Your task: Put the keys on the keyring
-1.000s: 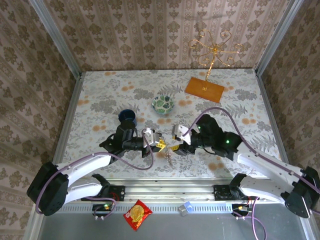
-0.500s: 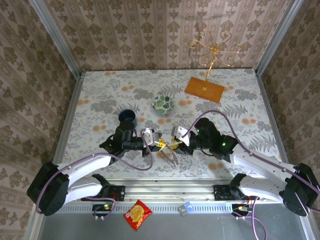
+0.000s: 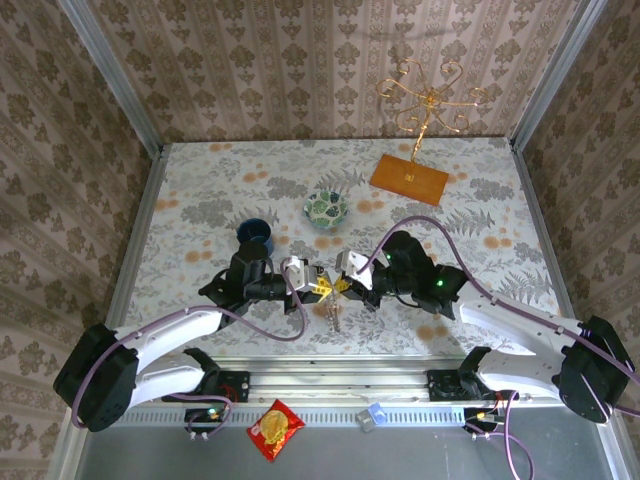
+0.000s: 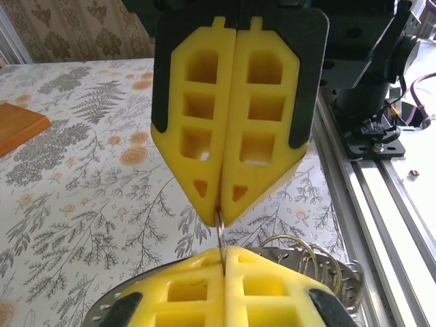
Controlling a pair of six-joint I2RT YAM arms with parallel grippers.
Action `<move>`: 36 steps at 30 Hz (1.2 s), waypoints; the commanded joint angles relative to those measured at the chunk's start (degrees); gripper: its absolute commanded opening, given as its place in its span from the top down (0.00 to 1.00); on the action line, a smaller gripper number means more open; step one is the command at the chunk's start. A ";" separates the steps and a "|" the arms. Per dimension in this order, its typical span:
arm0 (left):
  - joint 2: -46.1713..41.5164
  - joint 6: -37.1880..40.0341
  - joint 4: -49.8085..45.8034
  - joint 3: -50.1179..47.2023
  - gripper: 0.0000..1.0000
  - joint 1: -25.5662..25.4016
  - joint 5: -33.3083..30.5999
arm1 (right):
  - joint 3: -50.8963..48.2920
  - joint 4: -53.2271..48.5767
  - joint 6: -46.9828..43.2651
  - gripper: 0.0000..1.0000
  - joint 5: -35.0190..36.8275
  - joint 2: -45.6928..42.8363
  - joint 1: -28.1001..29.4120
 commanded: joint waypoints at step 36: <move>3.98 -19.41 -29.83 21.37 1.00 -5.27 -30.29 | -2.56 -4.44 14.29 0.82 3.91 -10.47 4.37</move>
